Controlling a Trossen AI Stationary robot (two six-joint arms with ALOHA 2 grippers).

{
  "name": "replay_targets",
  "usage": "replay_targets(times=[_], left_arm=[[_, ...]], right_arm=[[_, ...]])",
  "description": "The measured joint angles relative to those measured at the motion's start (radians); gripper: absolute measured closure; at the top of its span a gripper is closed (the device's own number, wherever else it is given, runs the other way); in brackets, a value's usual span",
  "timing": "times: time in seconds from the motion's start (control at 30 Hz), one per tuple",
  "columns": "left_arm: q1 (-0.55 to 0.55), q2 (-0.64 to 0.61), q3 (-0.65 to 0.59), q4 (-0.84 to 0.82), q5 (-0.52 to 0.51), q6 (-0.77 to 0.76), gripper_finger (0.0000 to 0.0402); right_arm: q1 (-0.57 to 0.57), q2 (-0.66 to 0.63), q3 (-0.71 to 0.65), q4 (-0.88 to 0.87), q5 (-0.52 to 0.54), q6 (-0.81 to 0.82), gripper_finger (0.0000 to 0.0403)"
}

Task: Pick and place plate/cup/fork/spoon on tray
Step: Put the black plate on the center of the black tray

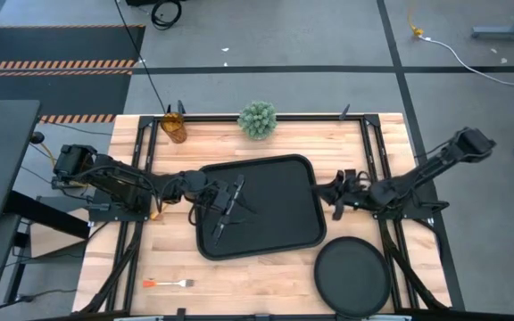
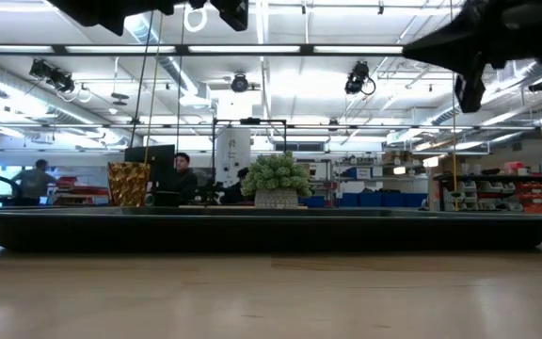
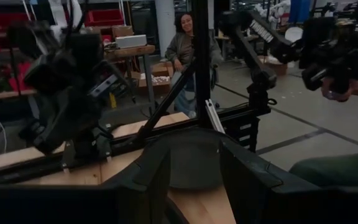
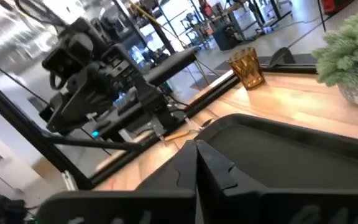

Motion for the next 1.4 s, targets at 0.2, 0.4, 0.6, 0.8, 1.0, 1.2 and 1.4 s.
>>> replay_targets(times=[0.2, 0.4, 0.6, 0.8, 1.0, 1.2, 1.4], left_arm=[[0.0, 0.0, 0.0, -0.017, 0.0, -0.075, 0.026], [-0.003, 0.0, 0.0, -0.02, 0.0, -0.08, 0.026], [-0.003, 0.0, 0.0, -0.025, 0.0, -0.075, 0.026], [-0.003, -0.006, 0.0, -0.112, 0.0, -0.075, 0.026], [-0.009, -0.024, 0.095, -0.573, -0.002, -0.072, 0.026], [-0.044, -0.024, 0.154, -0.765, -0.127, -0.072, 0.026], [-0.065, -0.024, 0.154, -0.723, -0.152, -0.071, 0.026]], right_arm=[[0.009, 0.153, 0.106, -0.034, 0.005, 0.022, 0.04], [0.028, 0.255, 0.22, -0.237, -0.002, 0.178, 0.0401], [0.068, 0.382, 0.518, -0.781, -0.011, 0.385, 0.0402], [0.083, 0.539, 0.825, -1.233, -0.104, 0.561, 0.0402], [0.083, 0.671, 0.943, -1.479, -0.262, 0.765, 0.0402], [0.081, 0.765, 0.944, -1.514, -0.436, 0.826, 0.0395], [0.069, 0.855, 0.944, -1.506, -0.505, 0.881, 0.0374]])
